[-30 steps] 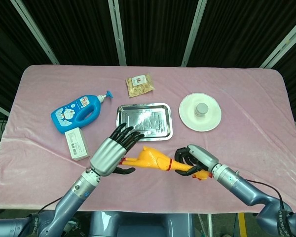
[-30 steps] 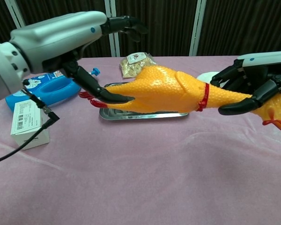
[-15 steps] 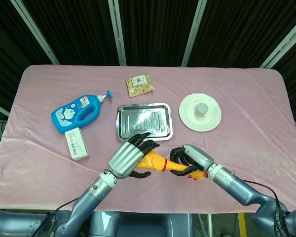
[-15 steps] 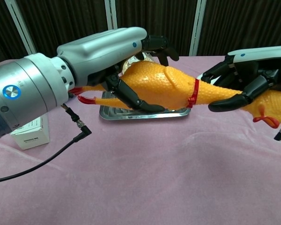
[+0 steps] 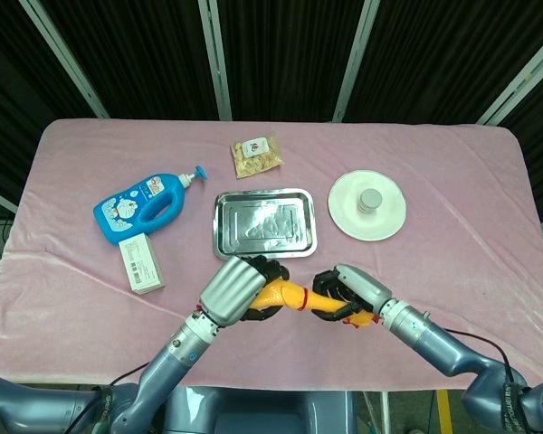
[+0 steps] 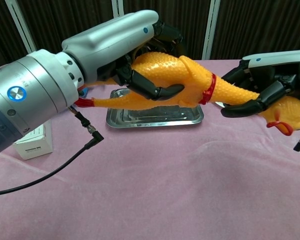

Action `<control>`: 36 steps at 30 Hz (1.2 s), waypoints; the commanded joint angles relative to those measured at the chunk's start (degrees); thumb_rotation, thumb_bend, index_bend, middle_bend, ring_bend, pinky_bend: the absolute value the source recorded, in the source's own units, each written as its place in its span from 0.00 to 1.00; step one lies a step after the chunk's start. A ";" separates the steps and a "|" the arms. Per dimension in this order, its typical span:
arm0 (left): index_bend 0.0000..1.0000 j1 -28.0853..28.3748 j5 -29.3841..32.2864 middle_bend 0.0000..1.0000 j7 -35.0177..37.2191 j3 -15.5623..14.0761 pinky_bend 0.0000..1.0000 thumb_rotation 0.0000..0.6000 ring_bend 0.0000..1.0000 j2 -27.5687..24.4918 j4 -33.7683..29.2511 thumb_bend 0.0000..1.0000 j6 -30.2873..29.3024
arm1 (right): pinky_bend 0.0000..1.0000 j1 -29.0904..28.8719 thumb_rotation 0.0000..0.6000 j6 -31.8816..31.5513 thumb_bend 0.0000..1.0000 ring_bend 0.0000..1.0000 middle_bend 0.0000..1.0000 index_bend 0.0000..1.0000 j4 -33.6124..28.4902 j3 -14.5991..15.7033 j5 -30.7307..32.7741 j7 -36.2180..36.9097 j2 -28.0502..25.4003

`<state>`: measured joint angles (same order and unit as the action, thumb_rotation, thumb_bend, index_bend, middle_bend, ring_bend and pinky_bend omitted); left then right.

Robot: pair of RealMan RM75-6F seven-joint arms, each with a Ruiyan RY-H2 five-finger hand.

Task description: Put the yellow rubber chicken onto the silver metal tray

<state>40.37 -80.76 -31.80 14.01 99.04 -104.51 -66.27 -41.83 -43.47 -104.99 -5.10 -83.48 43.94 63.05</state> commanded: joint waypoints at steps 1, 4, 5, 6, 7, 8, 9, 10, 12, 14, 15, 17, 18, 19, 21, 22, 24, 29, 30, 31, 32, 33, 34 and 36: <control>0.66 0.09 -0.48 0.75 0.98 -0.17 0.73 1.00 0.65 0.21 0.77 0.56 -0.50 | 0.98 -0.05 1.00 0.13 0.46 0.81 0.80 1.00 0.19 0.00 -0.03 0.15 0.16; 0.46 0.08 -0.20 0.57 1.32 -0.68 0.61 1.00 0.48 -0.19 0.78 0.30 -0.22 | 0.98 -0.11 1.00 0.28 0.46 0.81 0.80 1.00 0.41 -0.06 0.08 0.29 0.27; 0.39 0.05 -0.14 0.51 1.36 -0.72 0.55 1.00 0.42 -0.25 0.74 0.23 -0.23 | 0.98 -0.12 1.00 0.29 0.46 0.81 0.80 1.00 0.48 -0.08 0.12 0.31 0.27; 0.31 -0.08 0.06 0.43 1.39 -0.81 0.47 1.00 0.35 -0.35 0.67 0.15 -0.38 | 0.98 -0.12 1.00 0.31 0.46 0.81 0.80 1.00 0.65 -0.11 0.22 0.31 0.27; 0.22 -0.23 0.31 0.34 1.13 -0.96 0.37 1.00 0.27 -0.49 0.67 0.10 -0.49 | 0.98 -0.12 1.00 0.36 0.46 0.81 0.80 1.00 0.78 -0.15 0.34 0.39 0.26; 0.16 -0.32 0.70 0.28 0.66 -1.10 0.31 1.00 0.21 -0.69 0.65 0.08 -0.47 | 0.98 -0.12 1.00 0.41 0.46 0.81 0.80 1.00 0.89 -0.19 0.46 0.51 0.24; 0.13 -0.36 1.22 0.24 0.30 -1.18 0.28 1.00 0.18 -0.92 0.35 0.07 -0.35 | 0.98 -0.14 1.00 0.50 0.46 0.81 0.80 1.00 1.01 -0.22 0.53 0.63 0.23; 0.09 -0.35 1.47 0.20 0.24 -1.17 0.24 1.00 0.14 -1.04 0.13 0.07 -0.29 | 0.98 -0.14 1.00 0.56 0.46 0.81 0.80 1.00 1.11 -0.22 0.55 0.68 0.21; 0.06 -0.32 2.00 0.15 0.05 -1.12 0.21 1.00 0.10 -1.37 -0.21 0.06 -0.21 | 0.98 -0.15 1.00 0.68 0.46 0.81 0.80 1.00 1.32 -0.21 0.59 0.78 0.24; 0.04 -0.23 2.25 0.13 0.04 -1.10 0.19 1.00 0.09 -1.63 -0.49 0.05 -0.08 | 0.98 -0.16 1.00 0.77 0.46 0.81 0.80 1.00 1.48 -0.22 0.64 0.91 0.28; 0.04 -0.19 2.30 0.12 0.03 -1.11 0.19 1.00 0.08 -1.79 -0.57 0.04 -0.09 | 0.98 -0.16 1.00 0.82 0.46 0.81 0.80 1.00 1.59 -0.23 0.64 1.00 0.32; 0.03 -0.12 2.35 0.11 0.08 -1.18 0.19 1.00 0.07 -2.05 -0.74 0.04 -0.08 | 0.98 -0.17 1.00 0.87 0.46 0.81 0.80 1.00 1.75 -0.27 0.62 1.22 0.34; 0.03 -0.11 2.35 0.11 0.07 -1.21 0.19 1.00 0.07 -2.14 -0.76 0.04 -0.12 | 0.98 -0.16 1.00 0.88 0.46 0.81 0.80 1.00 1.82 -0.29 0.63 1.30 0.35; 0.03 -0.08 2.37 0.11 0.06 -1.26 0.19 1.00 0.07 -2.22 -0.78 0.04 -0.17 | 0.98 -0.15 1.00 0.91 0.46 0.81 0.80 1.00 1.93 -0.30 0.63 1.47 0.36; 0.03 -0.04 2.45 0.11 0.09 -1.33 0.19 1.00 0.07 -2.33 -0.79 0.04 -0.24 | 0.98 -0.14 1.00 0.95 0.46 0.81 0.80 1.00 2.14 -0.35 0.63 1.80 0.35; 0.04 -0.03 2.46 0.11 0.06 -1.37 0.19 1.00 0.07 -2.38 -0.80 0.04 -0.27 | 0.98 -0.13 1.00 0.97 0.46 0.81 0.80 1.00 2.23 -0.34 0.60 1.90 0.33; 0.05 -0.02 2.41 0.11 0.06 -1.47 0.19 1.00 0.07 -2.47 -0.85 0.04 -0.45 | 0.98 -0.07 1.00 0.92 0.46 0.81 0.80 1.00 2.40 -0.36 0.51 2.24 0.27; 0.09 -0.07 2.48 0.15 0.25 -1.50 0.19 1.00 0.08 -2.34 -0.75 0.05 -1.11 | 0.98 0.09 1.00 0.82 0.47 0.81 0.80 1.00 2.68 -0.30 0.08 3.04 -0.13; 0.10 -0.05 2.59 0.16 0.22 -1.44 0.19 1.00 0.08 -2.28 -0.68 0.07 -1.19 | 0.98 0.13 1.00 0.75 0.47 0.81 0.80 1.00 2.68 -0.28 -0.03 3.19 -0.20; 0.12 0.00 2.73 0.17 0.14 -1.35 0.20 1.00 0.09 -2.18 -0.54 0.09 -1.24 | 0.98 0.18 1.00 0.69 0.47 0.81 0.80 1.00 2.66 -0.27 -0.14 3.37 -0.25; 0.13 0.10 3.02 0.18 0.05 -1.24 0.21 1.00 0.10 -1.99 -0.29 0.10 -1.22 | 0.98 0.24 1.00 0.57 0.47 0.81 0.80 1.00 2.62 -0.25 -0.33 3.67 -0.33; 0.14 0.21 3.28 0.20 -0.03 -1.10 0.22 1.00 0.11 -1.82 -0.09 0.13 -1.20 | 0.98 0.28 1.00 0.51 0.47 0.81 0.80 1.00 2.61 -0.20 -0.51 3.80 -0.39; 0.15 0.38 3.60 0.21 -0.18 -0.89 0.23 1.00 0.12 -1.57 0.19 0.15 -1.16 | 0.98 0.31 1.00 0.45 0.47 0.81 0.80 1.00 2.60 -0.12 -0.77 3.98 -0.45; 0.17 0.72 4.07 0.24 -0.47 -0.55 0.24 1.00 0.15 -1.09 0.59 0.19 -1.09 | 0.98 0.37 1.00 0.31 0.47 0.81 0.80 1.00 2.53 0.02 -1.22 4.30 -0.53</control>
<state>40.93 -76.86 -32.10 13.29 97.77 -104.08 -67.40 -41.50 -43.08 -102.42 -5.16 -84.55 48.11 62.57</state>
